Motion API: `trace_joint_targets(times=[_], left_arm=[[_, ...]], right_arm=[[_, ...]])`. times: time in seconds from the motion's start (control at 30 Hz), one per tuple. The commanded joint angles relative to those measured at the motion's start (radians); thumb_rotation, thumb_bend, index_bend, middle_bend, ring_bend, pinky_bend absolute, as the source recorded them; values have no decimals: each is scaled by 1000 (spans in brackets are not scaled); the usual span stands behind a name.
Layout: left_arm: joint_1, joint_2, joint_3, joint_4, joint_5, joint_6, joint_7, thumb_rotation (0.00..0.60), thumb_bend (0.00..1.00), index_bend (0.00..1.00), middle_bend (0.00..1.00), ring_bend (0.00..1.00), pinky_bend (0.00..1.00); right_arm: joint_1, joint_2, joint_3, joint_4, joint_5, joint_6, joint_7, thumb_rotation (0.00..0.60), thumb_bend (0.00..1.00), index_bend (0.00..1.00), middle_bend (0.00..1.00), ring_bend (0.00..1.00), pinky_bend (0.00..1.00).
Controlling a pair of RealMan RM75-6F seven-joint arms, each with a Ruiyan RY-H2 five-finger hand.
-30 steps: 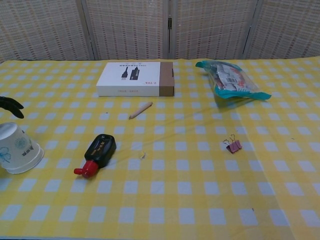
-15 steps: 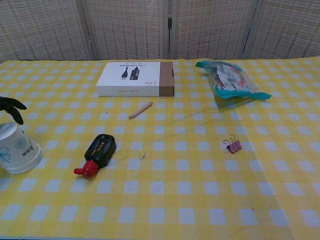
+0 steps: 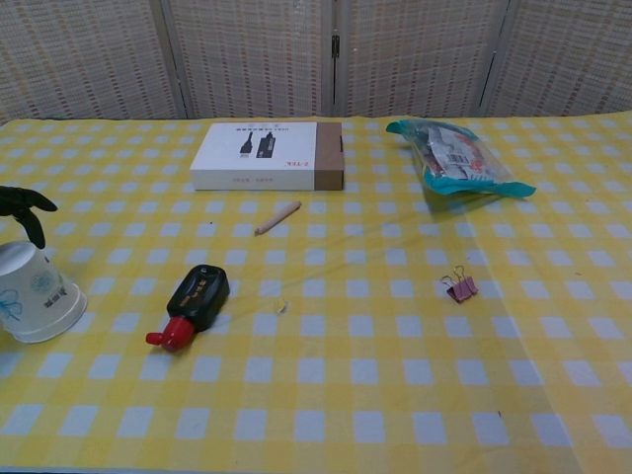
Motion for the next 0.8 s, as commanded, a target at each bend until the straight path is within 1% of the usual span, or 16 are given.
trace_joint_targets(times=[0.03, 0.23, 0.4, 0.6, 0.8], left_arm=[[0, -4, 1, 4, 5, 7, -2, 600, 391, 368, 101, 105, 15], [2, 3, 1, -4, 15, 25, -3, 600, 392, 413, 118, 119, 20], [4, 28, -8, -33, 27, 58, 3, 600, 392, 415, 133, 131, 22], [2, 77, -26, -88, 33, 90, 11, 600, 392, 419, 142, 139, 30], [10, 139, -41, -149, 59, 132, -17, 600, 392, 423, 148, 144, 34]], right_arm=[[0, -1, 0, 1, 0, 0, 1, 600, 364, 10, 50, 129, 61], [-2, -2, 0, 3, 1, 4, 4, 600, 364, 10, 50, 129, 62], [-4, -2, 0, 6, -2, 8, 9, 600, 364, 11, 50, 129, 62], [-7, -3, 1, 12, 1, 11, 19, 600, 364, 12, 50, 129, 62], [-7, -5, 1, 20, 0, 11, 28, 600, 364, 11, 50, 129, 62]])
